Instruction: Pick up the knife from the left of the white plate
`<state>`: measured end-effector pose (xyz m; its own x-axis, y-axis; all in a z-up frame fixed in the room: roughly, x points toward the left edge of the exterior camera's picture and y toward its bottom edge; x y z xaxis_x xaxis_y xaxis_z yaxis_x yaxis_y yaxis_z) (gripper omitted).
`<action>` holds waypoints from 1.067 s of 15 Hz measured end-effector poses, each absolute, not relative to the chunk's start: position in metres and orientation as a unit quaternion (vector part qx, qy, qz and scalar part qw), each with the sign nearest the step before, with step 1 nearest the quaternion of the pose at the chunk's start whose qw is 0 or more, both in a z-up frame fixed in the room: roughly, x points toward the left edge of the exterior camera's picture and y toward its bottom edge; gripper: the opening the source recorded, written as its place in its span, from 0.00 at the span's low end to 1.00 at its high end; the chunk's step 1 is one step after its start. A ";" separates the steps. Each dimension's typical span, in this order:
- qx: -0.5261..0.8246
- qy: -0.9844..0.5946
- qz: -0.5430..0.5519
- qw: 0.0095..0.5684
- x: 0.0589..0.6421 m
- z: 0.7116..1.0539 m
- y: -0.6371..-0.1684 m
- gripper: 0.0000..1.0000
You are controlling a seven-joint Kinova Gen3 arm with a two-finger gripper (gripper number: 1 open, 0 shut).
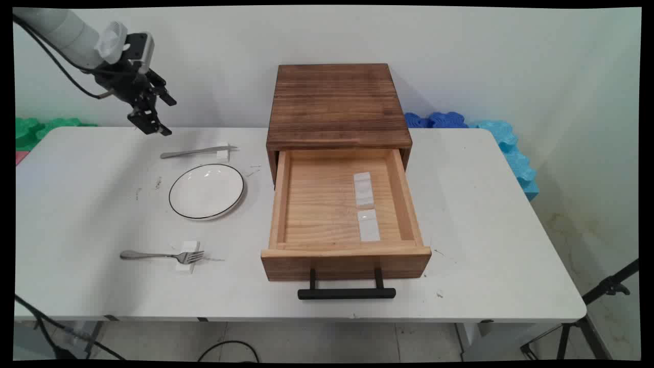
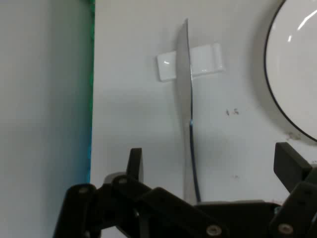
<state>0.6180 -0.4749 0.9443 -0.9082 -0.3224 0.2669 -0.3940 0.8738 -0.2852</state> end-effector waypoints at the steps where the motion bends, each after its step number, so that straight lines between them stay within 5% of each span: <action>1: 0.190 -0.962 0.167 0.106 0.619 0.941 -0.479 1.00; 16: 0.222 -0.963 0.128 0.086 0.636 0.871 -0.533 1.00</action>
<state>0.6360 -0.5329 0.8705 -0.8867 -0.4051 0.2228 -0.4492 0.8689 -0.2081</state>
